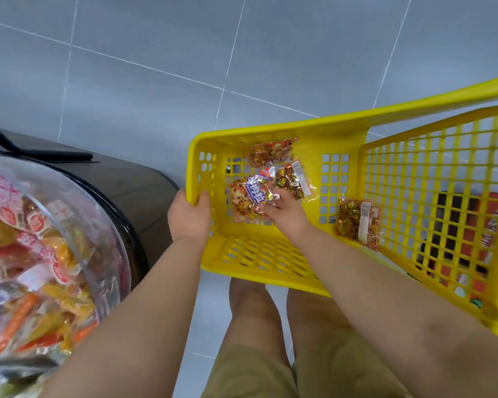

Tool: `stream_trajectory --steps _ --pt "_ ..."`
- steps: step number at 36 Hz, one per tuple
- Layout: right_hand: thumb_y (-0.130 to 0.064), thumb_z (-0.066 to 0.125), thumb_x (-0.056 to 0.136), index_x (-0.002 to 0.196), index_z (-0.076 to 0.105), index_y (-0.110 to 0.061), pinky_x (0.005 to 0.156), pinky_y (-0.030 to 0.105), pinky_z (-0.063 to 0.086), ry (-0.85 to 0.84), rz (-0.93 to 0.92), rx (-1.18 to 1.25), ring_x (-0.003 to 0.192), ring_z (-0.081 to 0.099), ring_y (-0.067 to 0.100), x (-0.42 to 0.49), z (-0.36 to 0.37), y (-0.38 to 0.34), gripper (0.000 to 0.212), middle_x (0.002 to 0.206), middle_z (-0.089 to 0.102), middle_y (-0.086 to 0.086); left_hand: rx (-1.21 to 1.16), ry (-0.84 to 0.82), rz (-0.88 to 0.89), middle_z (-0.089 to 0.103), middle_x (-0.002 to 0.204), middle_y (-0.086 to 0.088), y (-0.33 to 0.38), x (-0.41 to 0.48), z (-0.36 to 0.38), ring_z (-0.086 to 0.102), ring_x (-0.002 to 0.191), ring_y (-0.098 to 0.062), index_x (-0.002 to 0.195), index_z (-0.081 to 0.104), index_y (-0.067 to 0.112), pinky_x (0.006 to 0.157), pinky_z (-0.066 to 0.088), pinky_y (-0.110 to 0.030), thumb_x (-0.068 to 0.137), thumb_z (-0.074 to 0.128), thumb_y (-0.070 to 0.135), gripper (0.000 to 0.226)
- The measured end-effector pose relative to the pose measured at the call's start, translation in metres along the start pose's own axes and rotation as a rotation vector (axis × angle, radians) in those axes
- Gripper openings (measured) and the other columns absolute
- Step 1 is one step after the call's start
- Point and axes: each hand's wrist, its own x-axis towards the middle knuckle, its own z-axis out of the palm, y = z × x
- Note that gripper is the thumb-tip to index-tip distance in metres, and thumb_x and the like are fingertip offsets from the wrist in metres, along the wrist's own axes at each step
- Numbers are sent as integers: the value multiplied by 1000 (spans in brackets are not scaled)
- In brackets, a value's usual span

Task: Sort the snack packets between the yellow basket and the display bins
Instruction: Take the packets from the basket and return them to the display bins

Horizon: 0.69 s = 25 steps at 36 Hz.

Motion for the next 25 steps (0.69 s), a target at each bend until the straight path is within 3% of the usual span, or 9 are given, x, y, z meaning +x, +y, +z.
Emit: stream_trajectory --steps 1,3,6,7,9,12,15,19,25 --pt "-13 69 84 118 53 -16 81 33 52 -17 4 30 96 59 21 -8 -12 0 37 107 56 8 -11 32 79 58 91 -2 0 -4 -2 57 100 -32 94 57 15 85 43 -36 90 60 22 9" --pt "-16 70 83 111 58 -19 74 24 54 -72 30 82 88 62 14 -21 -38 -1 31 106 58 6 61 124 355 57 115 -15 5 -14 -4 48 114 -33 118 56 4 101 35 -40 85 67 21 39" --pt "-15 70 82 99 63 -19 78 24 53 -252 83 81 90 64 14 -33 -70 -2 18 107 65 6 76 -58 600 54 123 -8 12 -29 5 44 117 -15 132 50 8 103 31 -17 76 75 35 67" --pt "-13 69 82 99 65 -18 81 25 52 -317 103 89 92 64 15 -35 -78 -2 18 107 66 6 15 -243 529 52 123 2 16 -34 9 46 114 -4 139 43 17 96 34 -8 74 78 38 77" --pt "-9 69 80 97 69 -17 86 28 51 -417 136 103 91 65 16 -33 -90 0 19 102 69 5 -98 -577 234 51 124 11 22 -38 20 50 112 0 147 30 31 85 44 -9 71 82 35 92" --pt "-21 74 72 80 76 -24 81 25 53 -489 162 83 87 68 11 -25 -99 -5 9 89 74 -4 -88 -782 6 65 107 18 18 -31 34 61 101 -5 123 58 27 77 52 -19 76 79 32 52" --pt "-46 73 69 87 73 -31 79 22 52 -381 113 43 96 66 10 -6 -100 -7 24 92 72 -10 -164 -768 -50 73 80 14 13 -25 42 68 77 -6 88 69 27 59 53 -18 81 75 26 10" --pt "-37 71 81 127 53 -20 85 29 45 200 96 -193 112 55 19 43 -92 3 52 126 57 0 -185 -646 -130 72 98 -14 7 -20 46 69 85 -20 98 68 9 72 57 -37 80 77 23 25" --pt "-41 77 74 141 32 -8 103 37 39 132 167 -514 130 41 30 80 -69 12 88 142 43 11 -145 -518 -168 69 100 3 -8 -13 46 66 90 -15 98 60 25 70 51 -29 82 74 31 23"
